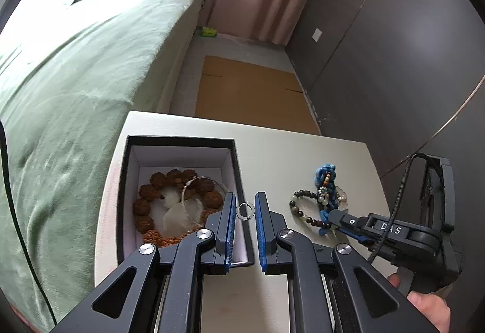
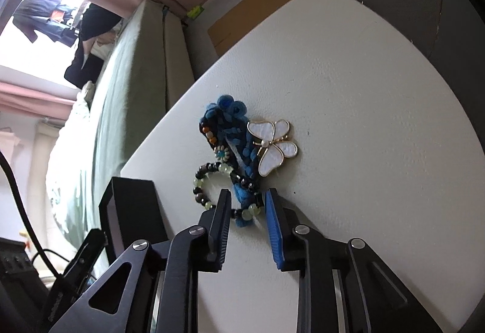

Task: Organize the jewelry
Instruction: 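Drop the silver ring into the box while the right tool grasps the dark beaded bracelet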

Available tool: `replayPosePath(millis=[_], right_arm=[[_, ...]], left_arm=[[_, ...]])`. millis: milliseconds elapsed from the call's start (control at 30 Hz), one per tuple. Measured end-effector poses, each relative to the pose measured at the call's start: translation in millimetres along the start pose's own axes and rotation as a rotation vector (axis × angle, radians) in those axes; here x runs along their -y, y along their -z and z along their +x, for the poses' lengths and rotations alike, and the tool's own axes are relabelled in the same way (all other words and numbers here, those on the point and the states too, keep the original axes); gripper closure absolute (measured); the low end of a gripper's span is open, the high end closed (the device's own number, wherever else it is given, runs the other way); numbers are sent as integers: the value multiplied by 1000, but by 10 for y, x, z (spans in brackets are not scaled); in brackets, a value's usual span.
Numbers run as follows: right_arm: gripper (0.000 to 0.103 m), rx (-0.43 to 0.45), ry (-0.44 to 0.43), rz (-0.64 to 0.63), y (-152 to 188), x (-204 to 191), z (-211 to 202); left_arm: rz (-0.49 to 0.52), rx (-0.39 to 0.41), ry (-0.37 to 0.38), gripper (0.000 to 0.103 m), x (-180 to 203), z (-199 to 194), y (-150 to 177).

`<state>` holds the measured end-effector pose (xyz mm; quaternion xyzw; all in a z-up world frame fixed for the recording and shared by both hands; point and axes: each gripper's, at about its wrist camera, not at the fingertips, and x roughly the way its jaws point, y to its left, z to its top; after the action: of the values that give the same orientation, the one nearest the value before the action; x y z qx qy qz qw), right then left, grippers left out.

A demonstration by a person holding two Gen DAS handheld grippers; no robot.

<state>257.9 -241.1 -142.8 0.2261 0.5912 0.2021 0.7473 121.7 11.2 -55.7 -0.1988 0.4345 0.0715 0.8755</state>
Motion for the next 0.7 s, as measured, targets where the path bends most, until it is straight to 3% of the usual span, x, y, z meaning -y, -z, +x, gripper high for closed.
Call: replayPosePath(millis=[33,67,300,700], right_arm=[[82,1,4,-4,0,-4,0],[93,1,1,-5,-1,-2,-1],[93,35,-32,-26,4,-71,-172],[93,129,-219,-120,161,-347,-665]], left_arm=[[-5,-3,0,90,-24,6,1],[-10,-5,1,90,-46,6,0],[-42,19,-10,90,-190,-66,-83],[-88,23,-5,90,-394,-110,-194]])
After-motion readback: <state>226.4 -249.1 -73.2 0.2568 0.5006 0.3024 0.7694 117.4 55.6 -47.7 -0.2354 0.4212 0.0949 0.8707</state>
